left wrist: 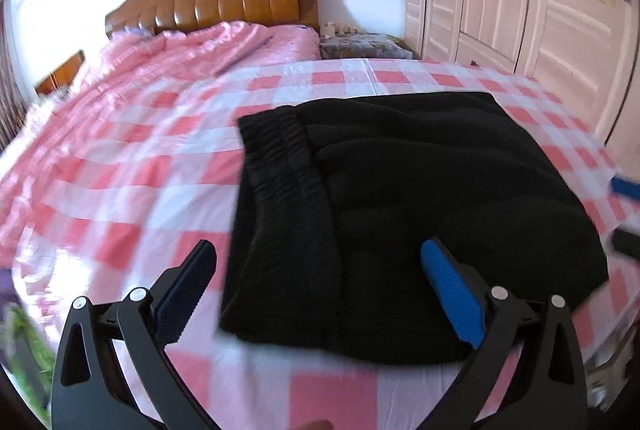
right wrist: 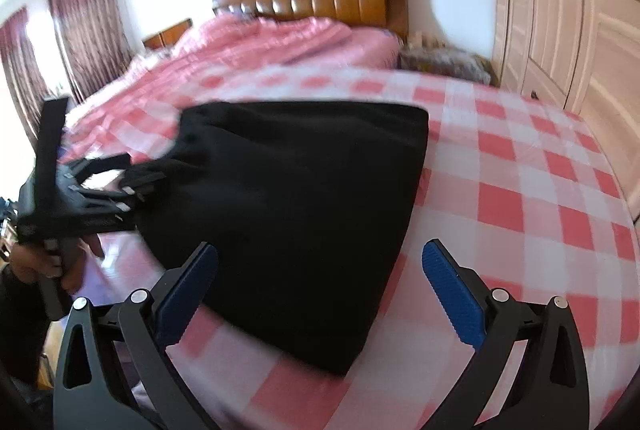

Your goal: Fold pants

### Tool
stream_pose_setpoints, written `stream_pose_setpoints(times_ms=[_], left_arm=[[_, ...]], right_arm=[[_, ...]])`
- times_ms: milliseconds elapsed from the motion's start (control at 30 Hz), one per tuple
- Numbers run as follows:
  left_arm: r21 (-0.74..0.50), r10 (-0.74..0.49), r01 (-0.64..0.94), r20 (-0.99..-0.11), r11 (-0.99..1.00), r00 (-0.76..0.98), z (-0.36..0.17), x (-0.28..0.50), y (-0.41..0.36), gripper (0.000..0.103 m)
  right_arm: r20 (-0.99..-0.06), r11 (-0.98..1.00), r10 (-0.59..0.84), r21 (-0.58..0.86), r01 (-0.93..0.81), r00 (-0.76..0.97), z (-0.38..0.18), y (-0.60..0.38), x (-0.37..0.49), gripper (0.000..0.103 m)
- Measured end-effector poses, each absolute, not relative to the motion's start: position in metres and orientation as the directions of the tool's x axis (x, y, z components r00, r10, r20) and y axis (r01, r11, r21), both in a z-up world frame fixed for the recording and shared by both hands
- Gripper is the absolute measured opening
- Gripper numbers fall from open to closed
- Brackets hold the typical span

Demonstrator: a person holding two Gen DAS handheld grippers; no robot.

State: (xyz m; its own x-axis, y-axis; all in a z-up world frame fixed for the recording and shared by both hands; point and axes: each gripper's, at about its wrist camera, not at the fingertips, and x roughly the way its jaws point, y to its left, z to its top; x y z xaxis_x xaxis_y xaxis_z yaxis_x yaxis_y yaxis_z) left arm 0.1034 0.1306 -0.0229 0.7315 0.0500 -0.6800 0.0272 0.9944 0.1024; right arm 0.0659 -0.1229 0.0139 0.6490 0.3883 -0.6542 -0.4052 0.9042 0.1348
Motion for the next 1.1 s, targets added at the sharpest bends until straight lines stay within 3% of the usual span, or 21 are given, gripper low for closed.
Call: stream_pose_setpoints(times_ms=[133, 367, 600, 1100], left_arm=[[0.247, 0.183, -0.028, -0.632, 0.969, 0.753, -0.014, 0.058, 0.117, 0.102], [0.232, 0.281, -0.174, -0.601, 0.957, 0.748, -0.026, 0.002, 0.115, 0.102], [0.128, 0.149, -0.087, -0.632, 0.988, 0.760, -0.041, -0.012, 0.103, 0.102], [0.136, 0.126, -0.055, -0.596, 0.989, 0.793, -0.041, -0.019, 0.085, 0.102]], right_arm=[[-0.631, 0.907, 0.375, 0.098, -0.409, 0.680, 0.027, -0.130, 0.025, 0.098], [-0.667, 0.927, 0.276, -0.005, -0.375, 0.692, -0.003, -0.132, -0.015, 0.098], [-0.647, 0.938, 0.244, -0.030, -0.344, 0.722, -0.022, -0.122, -0.024, 0.098], [-0.641, 0.937, 0.241, -0.042, -0.347, 0.729, -0.028, -0.113, -0.031, 0.098]])
